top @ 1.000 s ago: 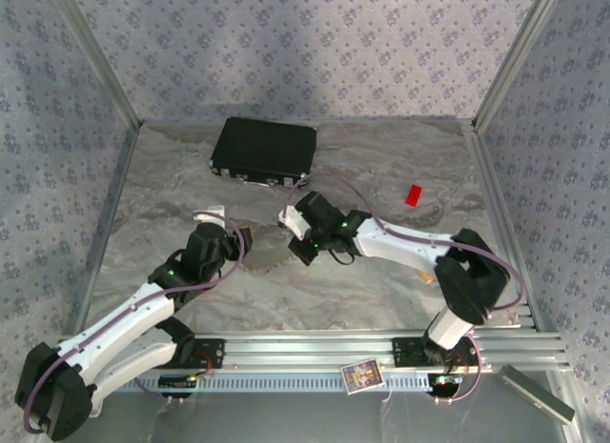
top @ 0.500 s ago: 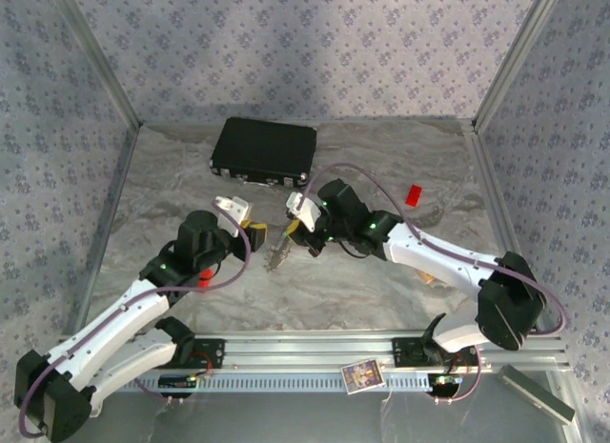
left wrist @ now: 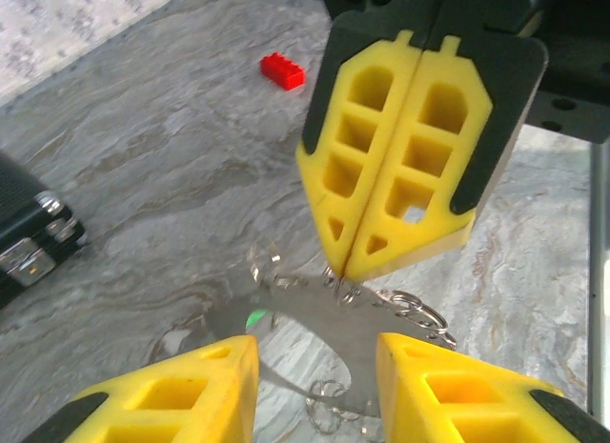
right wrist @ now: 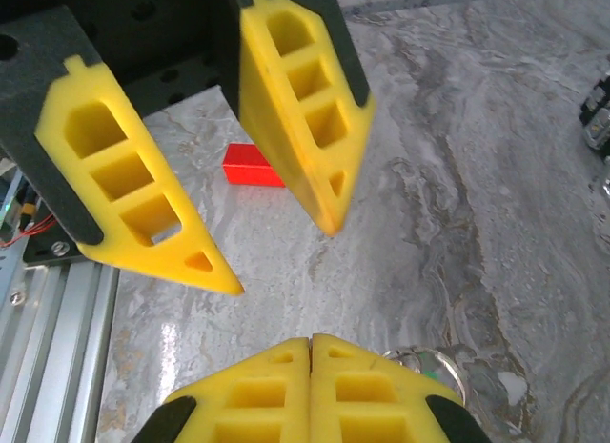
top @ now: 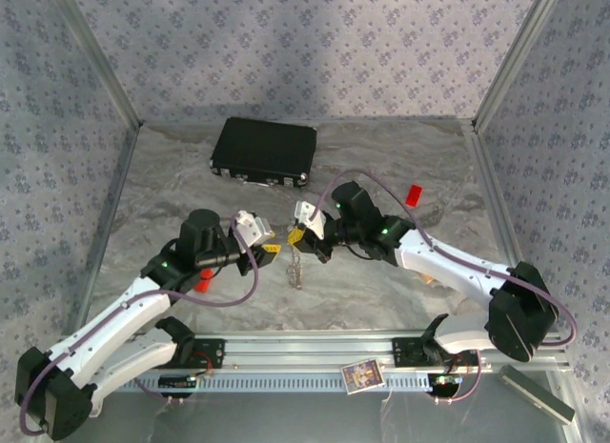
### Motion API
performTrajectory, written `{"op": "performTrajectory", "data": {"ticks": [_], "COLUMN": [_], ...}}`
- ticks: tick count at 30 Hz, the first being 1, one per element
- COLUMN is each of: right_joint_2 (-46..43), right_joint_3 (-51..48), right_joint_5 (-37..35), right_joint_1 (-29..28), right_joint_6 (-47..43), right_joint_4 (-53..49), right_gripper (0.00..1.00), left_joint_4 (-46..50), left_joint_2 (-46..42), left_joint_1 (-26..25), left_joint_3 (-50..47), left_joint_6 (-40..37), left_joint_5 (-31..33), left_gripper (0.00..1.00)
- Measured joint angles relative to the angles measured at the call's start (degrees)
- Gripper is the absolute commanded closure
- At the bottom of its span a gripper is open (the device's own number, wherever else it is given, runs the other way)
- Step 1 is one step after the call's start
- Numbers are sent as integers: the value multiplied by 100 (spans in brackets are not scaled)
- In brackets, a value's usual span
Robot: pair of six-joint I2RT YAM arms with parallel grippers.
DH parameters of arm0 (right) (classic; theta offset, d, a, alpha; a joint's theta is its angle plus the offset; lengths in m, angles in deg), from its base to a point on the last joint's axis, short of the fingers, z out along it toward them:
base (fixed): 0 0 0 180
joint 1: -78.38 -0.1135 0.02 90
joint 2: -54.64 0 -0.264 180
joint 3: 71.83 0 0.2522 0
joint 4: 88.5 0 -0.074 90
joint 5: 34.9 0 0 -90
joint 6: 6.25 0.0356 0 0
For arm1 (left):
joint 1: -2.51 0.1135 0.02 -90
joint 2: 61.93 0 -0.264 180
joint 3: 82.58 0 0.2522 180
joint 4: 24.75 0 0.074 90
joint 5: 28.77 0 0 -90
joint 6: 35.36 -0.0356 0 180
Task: Put the keys on the keyring
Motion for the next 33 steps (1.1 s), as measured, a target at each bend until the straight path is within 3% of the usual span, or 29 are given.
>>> {"op": "performTrajectory", "data": {"ticks": [17, 24, 28, 31, 32, 33], "right_joint_2": [0, 2, 2, 2, 2, 2], "right_joint_3": [0, 0, 0, 0, 0, 0], "right_joint_5": [315, 367, 411, 433, 435, 435], "right_joint_1": [-116, -157, -157, -157, -157, -157], "right_joint_6": [-129, -149, -166, -170, -173, -168], "right_joint_4": [-2, -24, -74, -116, -116, -116], "right_gripper": [100, 100, 100, 100, 93, 77], "left_joint_4": [-444, -560, -562, -566, -570, -575], "left_joint_2": [258, 369, 374, 372, 372, 372], "left_joint_1": [-208, -245, -249, -256, -260, -260], "left_joint_3": [-275, -278, -295, -313, -313, -313], "left_joint_6": [-144, -162, -184, -201, -203, -201], "left_joint_5": [-590, -592, -577, -579, -577, -577], "left_gripper": [74, 87, 100, 100, 100, 100]}}
